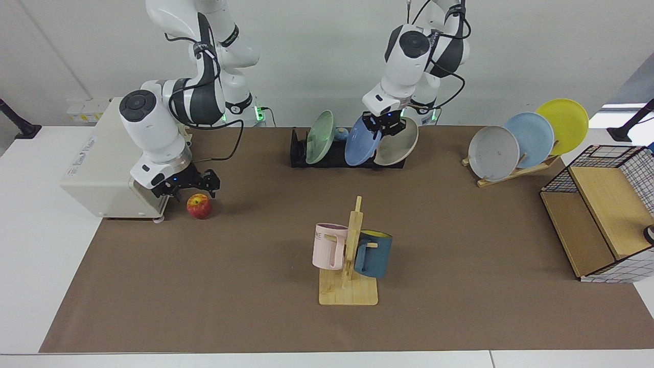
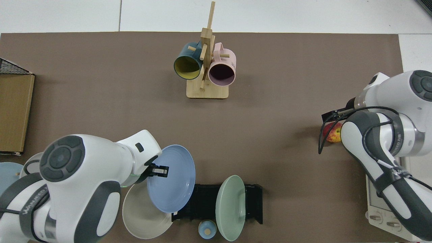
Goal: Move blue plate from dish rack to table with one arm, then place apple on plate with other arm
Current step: 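Lift the blue plate with the left gripper while the right gripper grasps the apple, then lower the blue plate onto the table center and open the left gripper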
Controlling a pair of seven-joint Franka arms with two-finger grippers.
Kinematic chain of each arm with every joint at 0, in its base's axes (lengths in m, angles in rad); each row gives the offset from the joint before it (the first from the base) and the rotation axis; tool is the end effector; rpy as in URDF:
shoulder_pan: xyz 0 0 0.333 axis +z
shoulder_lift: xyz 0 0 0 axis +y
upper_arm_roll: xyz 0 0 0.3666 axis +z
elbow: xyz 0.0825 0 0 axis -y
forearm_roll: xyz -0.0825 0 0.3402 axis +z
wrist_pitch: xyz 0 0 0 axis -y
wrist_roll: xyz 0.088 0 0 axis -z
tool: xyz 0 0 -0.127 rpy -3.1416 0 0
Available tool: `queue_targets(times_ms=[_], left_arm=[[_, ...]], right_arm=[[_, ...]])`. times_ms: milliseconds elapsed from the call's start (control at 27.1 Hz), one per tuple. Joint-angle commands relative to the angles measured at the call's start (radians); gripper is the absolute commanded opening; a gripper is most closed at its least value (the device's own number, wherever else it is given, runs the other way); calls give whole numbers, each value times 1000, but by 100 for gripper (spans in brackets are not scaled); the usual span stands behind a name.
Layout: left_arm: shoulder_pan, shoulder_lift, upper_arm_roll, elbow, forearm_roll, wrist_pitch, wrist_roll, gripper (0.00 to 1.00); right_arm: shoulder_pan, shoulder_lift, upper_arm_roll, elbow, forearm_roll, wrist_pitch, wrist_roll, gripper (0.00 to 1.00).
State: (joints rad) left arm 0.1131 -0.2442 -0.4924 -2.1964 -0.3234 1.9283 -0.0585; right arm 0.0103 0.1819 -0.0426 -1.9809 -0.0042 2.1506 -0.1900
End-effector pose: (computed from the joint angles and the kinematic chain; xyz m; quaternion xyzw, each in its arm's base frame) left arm 0.3836 -0.2004 0.5174 0.9912 -0.0917 -0.0412 0.0858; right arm 0.5620 -0.0173 0.4293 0.9967 0.0802 -0.0066 0.0049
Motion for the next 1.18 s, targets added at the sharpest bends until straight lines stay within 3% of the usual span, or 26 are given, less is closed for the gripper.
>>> queue_targets(times_ms=[0,258,406,591,775,960,1145], left_arm=[[8,89,49,63,-14,46,12,0],[2,223,69,63,-199,247,75,0],[4,266,67,63,-265,274,117,0],[4,308,69,49,-429,348,235,0],[4,365,64,47,-483,386,316,0],[-3,462,31,47,-539,512,373,0],[-10,476,17,49,-530,549,393,0]], right_arm=[[-32,5,7,-64,-13,43,-37,100],[-30,16,9,-111,-11,64,-35,100],[-32,36,9,-121,-11,98,-39,100],[-35,70,7,-121,-11,163,-45,100],[-36,73,9,-124,-11,163,-52,100],[-38,71,7,-131,-11,158,-60,100],[-55,65,9,-142,-11,147,-75,100]])
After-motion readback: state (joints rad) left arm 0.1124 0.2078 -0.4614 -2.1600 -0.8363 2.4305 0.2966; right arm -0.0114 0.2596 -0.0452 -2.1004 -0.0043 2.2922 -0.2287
